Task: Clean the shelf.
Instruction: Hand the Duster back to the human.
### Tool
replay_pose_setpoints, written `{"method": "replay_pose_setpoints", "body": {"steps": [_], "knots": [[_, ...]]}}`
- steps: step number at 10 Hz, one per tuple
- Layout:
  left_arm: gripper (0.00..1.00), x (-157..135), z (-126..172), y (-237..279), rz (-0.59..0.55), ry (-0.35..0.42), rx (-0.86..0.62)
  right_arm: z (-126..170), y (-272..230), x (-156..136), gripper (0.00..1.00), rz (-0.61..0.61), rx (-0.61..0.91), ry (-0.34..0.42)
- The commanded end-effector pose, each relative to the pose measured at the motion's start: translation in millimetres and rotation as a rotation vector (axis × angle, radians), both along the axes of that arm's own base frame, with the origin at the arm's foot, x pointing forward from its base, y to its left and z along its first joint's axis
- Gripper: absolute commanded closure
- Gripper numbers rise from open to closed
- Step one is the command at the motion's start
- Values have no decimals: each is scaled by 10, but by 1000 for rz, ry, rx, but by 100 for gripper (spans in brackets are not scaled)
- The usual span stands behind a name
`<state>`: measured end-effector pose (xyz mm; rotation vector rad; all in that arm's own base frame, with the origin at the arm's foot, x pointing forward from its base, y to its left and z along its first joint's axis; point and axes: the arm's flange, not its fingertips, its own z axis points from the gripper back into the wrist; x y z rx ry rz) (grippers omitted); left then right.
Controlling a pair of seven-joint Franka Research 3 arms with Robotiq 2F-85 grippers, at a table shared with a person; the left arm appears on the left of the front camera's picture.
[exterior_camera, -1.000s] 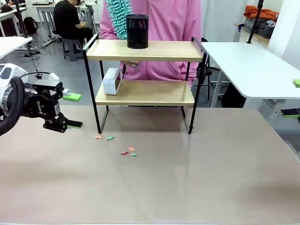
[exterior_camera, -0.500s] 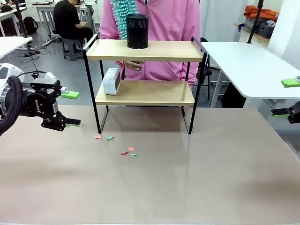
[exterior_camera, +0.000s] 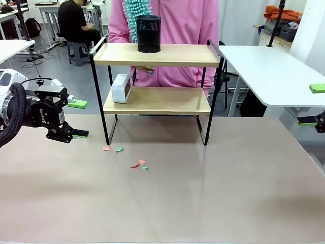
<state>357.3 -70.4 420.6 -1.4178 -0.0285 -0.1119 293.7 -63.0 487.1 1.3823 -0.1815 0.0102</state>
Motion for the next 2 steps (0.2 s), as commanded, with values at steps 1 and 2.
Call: {"method": "replay_pose_setpoints", "body": {"steps": [1, 2], "knots": [[0, -16, 17, 14, -7, -3, -3, 5, -4, -35, 0, 11, -7, 3], [0, -16, 17, 14, -7, -3, -3, 5, -4, -35, 0, 11, -7, 3]]}}
